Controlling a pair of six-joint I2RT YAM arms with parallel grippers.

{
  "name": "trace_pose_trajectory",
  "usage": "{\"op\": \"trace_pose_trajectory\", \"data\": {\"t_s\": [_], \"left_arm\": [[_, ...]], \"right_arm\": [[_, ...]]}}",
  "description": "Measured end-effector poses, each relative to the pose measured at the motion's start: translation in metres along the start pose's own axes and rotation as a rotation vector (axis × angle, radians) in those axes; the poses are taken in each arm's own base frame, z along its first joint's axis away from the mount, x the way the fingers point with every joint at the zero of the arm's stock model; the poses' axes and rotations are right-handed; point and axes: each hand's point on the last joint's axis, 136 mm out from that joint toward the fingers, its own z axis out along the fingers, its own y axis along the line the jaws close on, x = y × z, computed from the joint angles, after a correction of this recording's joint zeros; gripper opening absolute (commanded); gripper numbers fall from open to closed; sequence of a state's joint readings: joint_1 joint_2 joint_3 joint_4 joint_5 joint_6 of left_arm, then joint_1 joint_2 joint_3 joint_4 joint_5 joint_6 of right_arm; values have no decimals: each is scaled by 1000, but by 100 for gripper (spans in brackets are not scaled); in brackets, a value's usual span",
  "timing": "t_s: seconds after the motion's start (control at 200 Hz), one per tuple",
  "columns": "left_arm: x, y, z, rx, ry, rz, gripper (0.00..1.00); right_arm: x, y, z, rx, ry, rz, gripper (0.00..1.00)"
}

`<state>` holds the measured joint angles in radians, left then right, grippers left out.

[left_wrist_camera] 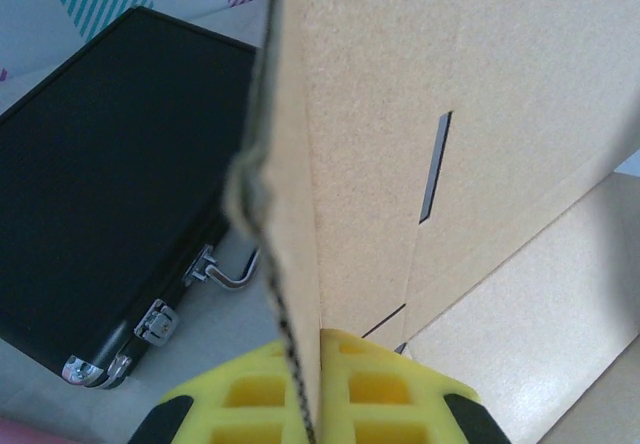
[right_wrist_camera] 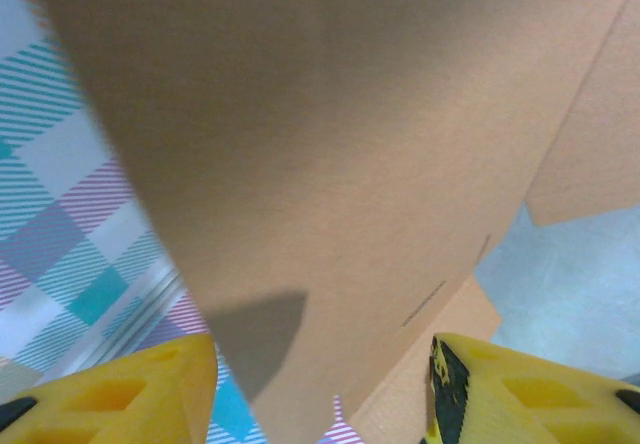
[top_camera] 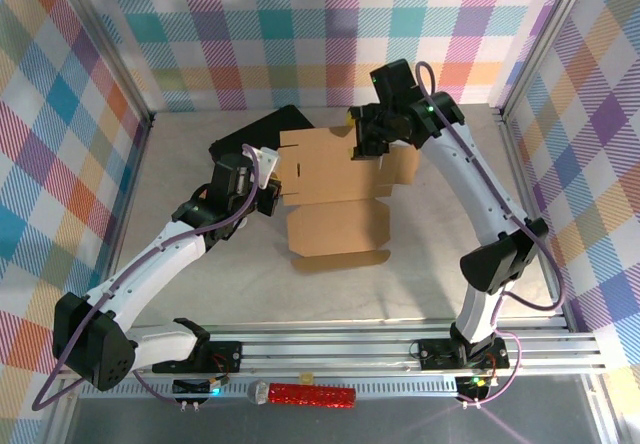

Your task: Fold the paper box

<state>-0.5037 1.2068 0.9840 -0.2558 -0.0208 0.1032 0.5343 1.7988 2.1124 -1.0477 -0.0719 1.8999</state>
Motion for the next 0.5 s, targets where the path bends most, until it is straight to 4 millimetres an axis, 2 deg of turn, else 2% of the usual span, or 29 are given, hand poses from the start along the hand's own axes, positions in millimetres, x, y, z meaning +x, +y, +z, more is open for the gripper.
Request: {"op": "trace_pose_trajectory", "data": {"t_s": [0.13, 0.27, 0.345, 0.5], "left_arm": [[0, 0, 0, -5, -1, -21, 0], [0, -2, 0, -4, -1, -27, 0], [0, -3, 0, -5, -1, -28, 0], [0, -5, 0, -4, -1, -24, 0]], "right_arm": [[1, 7, -1, -36, -16, -3, 58], [1, 10, 2, -45, -17, 0, 51], [0, 9, 7, -38, -21, 0, 44], [-5, 7, 21, -18, -39, -1, 39]]}}
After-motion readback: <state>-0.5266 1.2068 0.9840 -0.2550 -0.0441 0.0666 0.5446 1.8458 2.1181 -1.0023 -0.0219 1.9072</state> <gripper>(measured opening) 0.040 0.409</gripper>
